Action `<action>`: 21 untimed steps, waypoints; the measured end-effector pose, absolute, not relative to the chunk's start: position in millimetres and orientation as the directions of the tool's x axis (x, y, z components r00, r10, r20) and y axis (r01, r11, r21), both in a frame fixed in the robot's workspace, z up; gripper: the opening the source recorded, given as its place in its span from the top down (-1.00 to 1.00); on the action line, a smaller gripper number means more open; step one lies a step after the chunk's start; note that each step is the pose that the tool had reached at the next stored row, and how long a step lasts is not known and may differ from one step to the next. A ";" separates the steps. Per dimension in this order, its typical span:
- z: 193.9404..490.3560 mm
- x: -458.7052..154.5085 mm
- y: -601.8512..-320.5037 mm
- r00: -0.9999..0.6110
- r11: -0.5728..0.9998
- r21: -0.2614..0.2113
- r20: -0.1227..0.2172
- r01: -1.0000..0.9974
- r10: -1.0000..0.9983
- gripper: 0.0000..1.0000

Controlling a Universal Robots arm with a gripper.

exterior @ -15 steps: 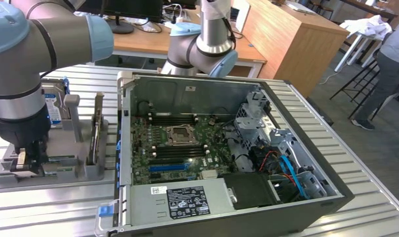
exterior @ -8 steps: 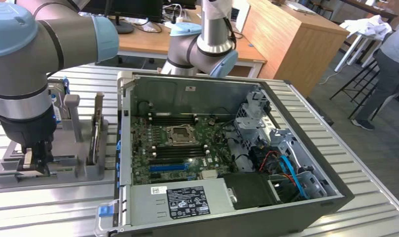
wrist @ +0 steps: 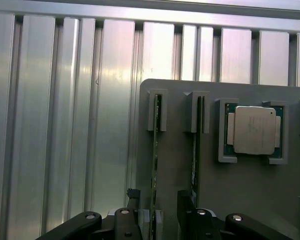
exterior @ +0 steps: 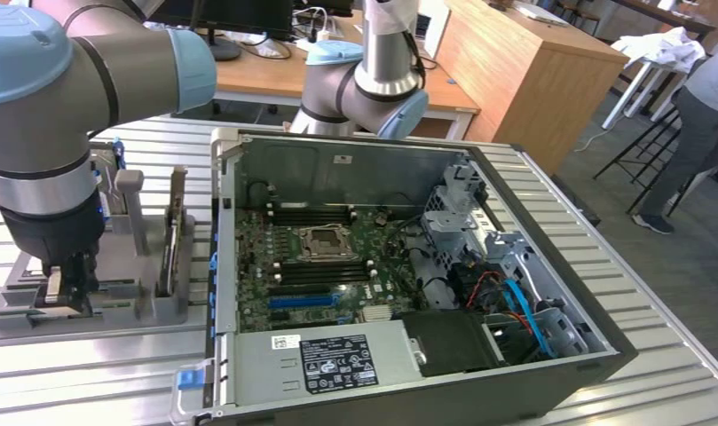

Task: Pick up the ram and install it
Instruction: 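Pick up the ram and move it above insertion slot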

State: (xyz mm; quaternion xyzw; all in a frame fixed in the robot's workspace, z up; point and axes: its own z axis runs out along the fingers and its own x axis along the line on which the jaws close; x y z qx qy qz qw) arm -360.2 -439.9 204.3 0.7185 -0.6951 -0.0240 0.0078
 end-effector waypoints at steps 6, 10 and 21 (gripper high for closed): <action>204.3 -360.2 -440.0 0.033 -0.034 0.045 -0.024 -0.998 -0.999 0.15; 204.3 -360.2 -440.0 0.033 -0.034 0.045 -0.024 -0.998 -0.999 0.17; 204.2 -360.2 -441.4 0.033 -0.034 0.045 -0.024 -0.998 -0.999 0.31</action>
